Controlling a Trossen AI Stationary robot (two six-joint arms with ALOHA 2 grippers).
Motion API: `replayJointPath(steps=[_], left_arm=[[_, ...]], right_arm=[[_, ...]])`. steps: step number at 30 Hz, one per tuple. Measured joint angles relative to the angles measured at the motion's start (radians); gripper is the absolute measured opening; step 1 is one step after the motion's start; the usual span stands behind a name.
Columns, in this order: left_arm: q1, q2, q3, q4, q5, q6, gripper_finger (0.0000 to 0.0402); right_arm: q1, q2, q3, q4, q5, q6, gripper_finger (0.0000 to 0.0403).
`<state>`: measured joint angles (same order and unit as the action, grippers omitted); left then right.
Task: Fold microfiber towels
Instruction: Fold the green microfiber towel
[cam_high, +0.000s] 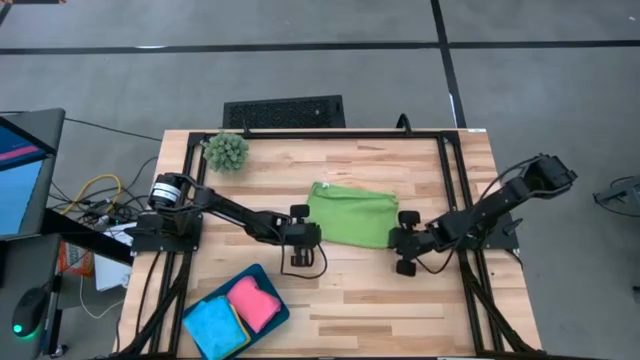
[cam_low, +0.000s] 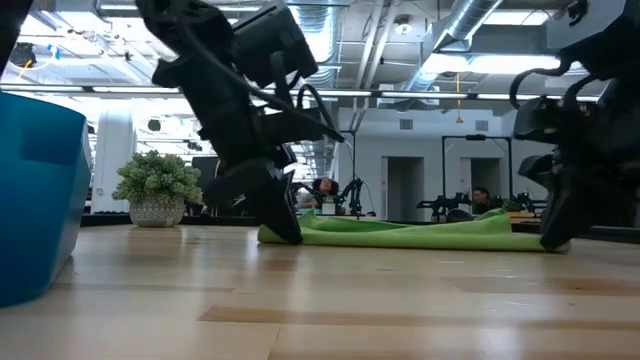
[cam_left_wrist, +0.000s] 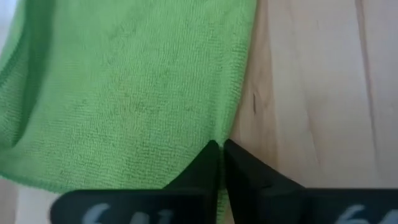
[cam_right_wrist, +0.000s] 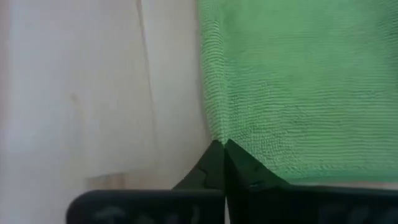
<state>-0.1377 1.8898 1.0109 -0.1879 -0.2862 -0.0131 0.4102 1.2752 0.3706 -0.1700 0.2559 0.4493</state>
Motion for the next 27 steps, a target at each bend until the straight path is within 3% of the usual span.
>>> replayJointPath(steps=[5,12,16,27], left_arm=[[0.0,0.005,0.104,-0.138,0.026,0.005,0.001],[0.028,0.004,0.232,-0.236,-0.105,0.109,0.0004],[0.067,0.003,0.269,-0.239,-0.168,0.154,0.0002],[0.209,0.001,0.283,-0.239,-0.141,0.151,0.0004]], right_arm=[[-0.002,-0.116,0.0,-0.074,-0.003,0.084,0.0021],[-0.068,-0.289,0.0,-0.226,0.012,0.179,0.0017],[-0.152,-0.347,0.001,-0.277,0.012,0.189,0.001],[-0.43,-0.396,0.011,-0.29,0.014,0.168,0.0015]])
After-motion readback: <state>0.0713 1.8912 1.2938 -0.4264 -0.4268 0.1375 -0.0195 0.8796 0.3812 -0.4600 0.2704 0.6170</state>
